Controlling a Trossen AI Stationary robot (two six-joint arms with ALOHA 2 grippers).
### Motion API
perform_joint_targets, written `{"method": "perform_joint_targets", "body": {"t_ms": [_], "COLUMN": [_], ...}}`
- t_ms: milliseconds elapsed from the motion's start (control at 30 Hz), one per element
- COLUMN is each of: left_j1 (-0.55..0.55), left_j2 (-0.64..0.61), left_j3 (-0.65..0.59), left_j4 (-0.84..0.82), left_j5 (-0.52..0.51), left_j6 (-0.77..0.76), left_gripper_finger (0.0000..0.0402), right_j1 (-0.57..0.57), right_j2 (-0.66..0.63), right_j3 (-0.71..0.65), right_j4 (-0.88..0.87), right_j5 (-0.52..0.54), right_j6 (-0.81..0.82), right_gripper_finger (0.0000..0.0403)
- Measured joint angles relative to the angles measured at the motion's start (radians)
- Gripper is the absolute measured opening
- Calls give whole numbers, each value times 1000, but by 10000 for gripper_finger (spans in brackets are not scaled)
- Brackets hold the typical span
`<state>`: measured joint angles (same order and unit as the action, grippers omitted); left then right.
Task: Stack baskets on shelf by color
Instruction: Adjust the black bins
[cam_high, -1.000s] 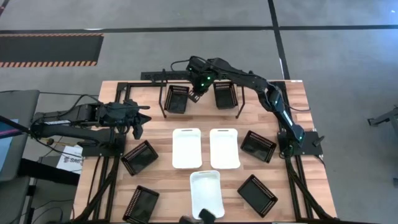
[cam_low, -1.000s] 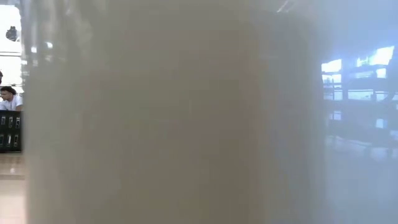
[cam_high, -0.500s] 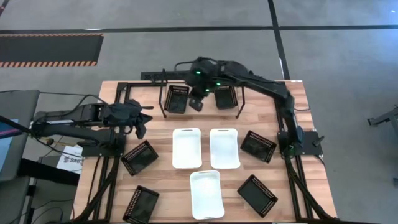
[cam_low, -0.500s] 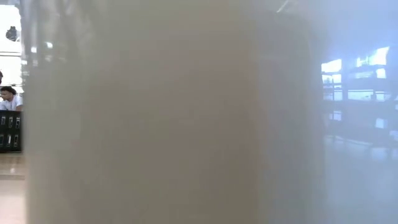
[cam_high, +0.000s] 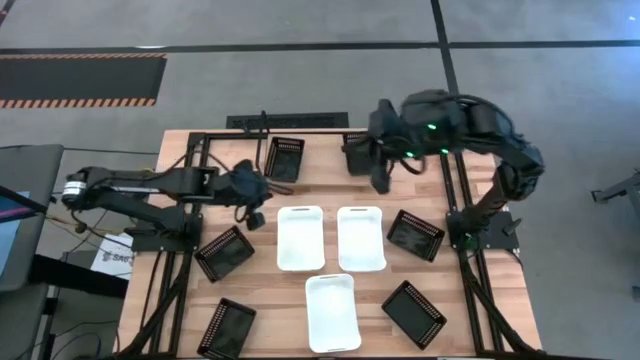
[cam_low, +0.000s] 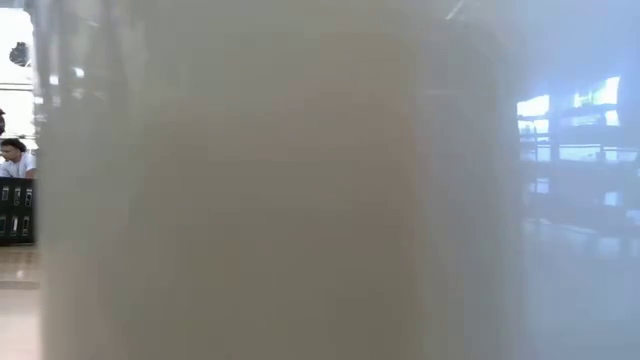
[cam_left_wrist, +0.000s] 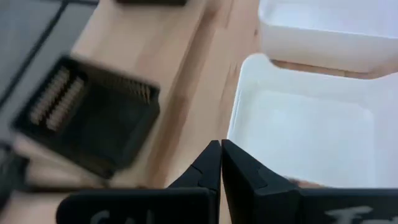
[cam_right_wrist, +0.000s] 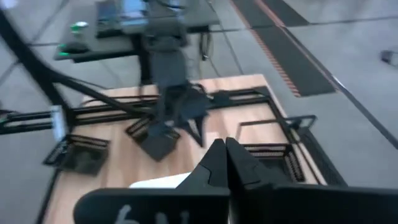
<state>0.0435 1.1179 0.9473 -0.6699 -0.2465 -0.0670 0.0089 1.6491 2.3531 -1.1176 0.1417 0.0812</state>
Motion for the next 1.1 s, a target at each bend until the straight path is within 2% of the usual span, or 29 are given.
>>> {"method": "perform_joint_targets", "body": {"t_ms": [167, 333, 467, 633, 833, 1100], "left_j1": [9, 42, 74, 113, 138, 189], "left_j2": [153, 308, 413, 502, 544, 554], "left_j3": [160, 297, 358, 395, 399, 399], "left_j4": [-32, -168, -274, -344, -314, -276], "left_j5": [6, 55, 58, 51, -57, -38], "left_j6": [178, 259, 316, 334, 350, 385], "left_gripper_finger": [46, 106, 134, 138, 135, 135], "right_j1": [62, 101, 120, 140, 160, 163], "right_j2": [-29, -49, -54, -60, -60, -59], "right_j3": [-1, 0, -1, -1, -1, -1], "right_j4": [-4, -11, -23, -41, -49, -79], "right_j5": [2, 2, 2, 2, 1, -4], "right_j6": [1, 0, 0, 0, -2, -3], "right_gripper_finger": [0, 0, 0, 0, 1, 1]}}
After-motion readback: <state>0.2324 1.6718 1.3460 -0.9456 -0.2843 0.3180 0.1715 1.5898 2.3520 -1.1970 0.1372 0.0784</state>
